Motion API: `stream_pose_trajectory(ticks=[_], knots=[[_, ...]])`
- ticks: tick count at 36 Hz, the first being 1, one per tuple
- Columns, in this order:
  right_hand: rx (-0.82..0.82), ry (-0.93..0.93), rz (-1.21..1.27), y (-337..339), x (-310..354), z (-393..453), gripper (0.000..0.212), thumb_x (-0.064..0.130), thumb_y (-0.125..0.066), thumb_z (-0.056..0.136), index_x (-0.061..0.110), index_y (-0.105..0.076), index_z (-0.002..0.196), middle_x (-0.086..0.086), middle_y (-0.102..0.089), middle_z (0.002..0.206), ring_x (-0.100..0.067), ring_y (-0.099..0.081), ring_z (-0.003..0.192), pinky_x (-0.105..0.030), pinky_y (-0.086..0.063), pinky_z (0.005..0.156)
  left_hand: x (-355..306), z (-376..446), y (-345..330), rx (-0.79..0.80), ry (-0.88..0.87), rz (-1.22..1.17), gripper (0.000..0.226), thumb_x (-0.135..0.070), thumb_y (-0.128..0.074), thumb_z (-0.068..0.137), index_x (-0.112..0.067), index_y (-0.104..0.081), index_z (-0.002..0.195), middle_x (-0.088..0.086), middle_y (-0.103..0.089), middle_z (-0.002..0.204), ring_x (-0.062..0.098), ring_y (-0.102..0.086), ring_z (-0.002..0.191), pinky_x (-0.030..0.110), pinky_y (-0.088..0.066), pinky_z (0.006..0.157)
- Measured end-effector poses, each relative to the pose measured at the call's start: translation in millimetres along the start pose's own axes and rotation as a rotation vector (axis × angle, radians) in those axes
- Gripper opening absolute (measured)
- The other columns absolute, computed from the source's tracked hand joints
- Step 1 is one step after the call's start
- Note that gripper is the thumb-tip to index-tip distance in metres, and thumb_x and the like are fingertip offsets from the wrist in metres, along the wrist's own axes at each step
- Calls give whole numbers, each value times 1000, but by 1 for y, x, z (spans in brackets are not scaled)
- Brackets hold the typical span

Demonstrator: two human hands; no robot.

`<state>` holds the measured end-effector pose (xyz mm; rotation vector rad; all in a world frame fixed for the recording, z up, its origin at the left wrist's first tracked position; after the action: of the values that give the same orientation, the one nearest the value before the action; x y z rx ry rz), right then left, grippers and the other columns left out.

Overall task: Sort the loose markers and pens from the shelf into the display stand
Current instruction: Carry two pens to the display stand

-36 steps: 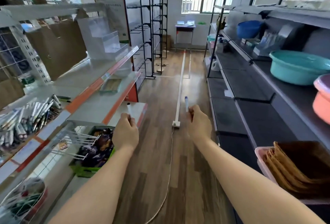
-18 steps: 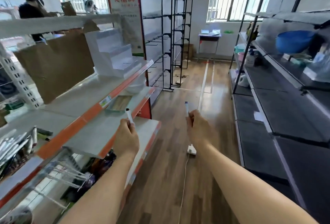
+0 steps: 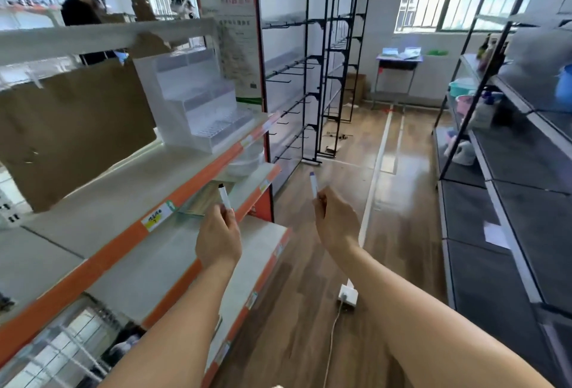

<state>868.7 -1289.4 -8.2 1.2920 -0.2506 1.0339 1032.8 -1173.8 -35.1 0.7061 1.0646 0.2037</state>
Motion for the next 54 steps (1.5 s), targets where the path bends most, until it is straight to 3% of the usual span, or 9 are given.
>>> stream_pose_trajectory(ticks=[7,16,23,26,36,43,47,51,54], knots=[[-30,41,-46,-52,-2,96,15,23,-45,99,11,-53,94,3,-52,76,-20,-49,67,-30,-35,58,-6,86,-40,-28,13,1,23,-24,-39,100,-7,-54,105,14,-64,98,35,-59,93,34,-35,65],[1,77,-82,-116,16,211,16,27,-45,98,14,-50,89,5,-51,73,-22,-49,65,-29,-30,55,-5,210,-79,-97,1,-26,19,-23,-41,99,-8,-50,93,16,-64,92,36,-58,87,37,-36,64],[39,93,-61,-157,30,278,15,24,-47,98,11,-54,96,-6,-65,91,-31,-59,83,-30,-32,62,9,275,-100,-120,100,36,15,-25,-41,98,-13,-49,94,13,-65,90,36,-58,88,35,-35,64],[65,135,-34,-178,39,306,14,23,-46,98,12,-53,94,-5,-63,87,-30,-59,82,-30,-32,61,16,300,-103,-148,136,48,16,-27,-40,98,-15,-49,94,12,-64,92,36,-59,89,35,-35,64],[160,339,10,-254,76,405,18,25,-42,100,12,-51,94,-2,-54,76,-32,-57,76,-32,-29,57,25,389,-123,-332,136,-18,14,-26,-39,97,-19,-40,85,16,-62,79,39,-59,74,50,-49,68],[272,517,103,-289,113,473,17,26,-42,100,12,-50,96,-7,-62,85,-32,-58,77,-31,-26,57,5,442,-122,-519,175,61,14,-12,-43,97,-1,-50,92,22,-61,88,40,-55,84,34,-26,63],[299,619,141,-307,140,506,18,26,-41,100,11,-52,96,-4,-58,85,-28,-52,73,-30,-22,53,0,468,-117,-628,226,105,13,-14,-43,98,-4,-47,91,21,-59,89,39,-55,85,33,-26,62],[371,689,288,-325,168,524,13,22,-46,99,17,-45,87,1,-51,84,-21,-45,69,-31,-31,56,-4,487,-110,-748,225,130,15,-16,-41,98,-11,-39,83,10,-53,78,28,-46,72,33,-27,61],[391,728,276,-337,187,529,13,24,-46,98,13,-52,95,2,-50,90,-19,-43,70,-30,-31,60,-5,499,-103,-817,201,130,16,-15,-42,98,-13,-38,83,5,-54,75,23,-44,68,31,-24,59]])
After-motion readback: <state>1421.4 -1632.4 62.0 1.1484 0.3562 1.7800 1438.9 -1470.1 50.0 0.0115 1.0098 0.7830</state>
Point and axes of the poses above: each hand's wrist, its own z-axis towards the middle knuckle, its own y-axis out of the back of the hand, x = y × z, the point moved 1 cm from there along z, towards the middle knuckle
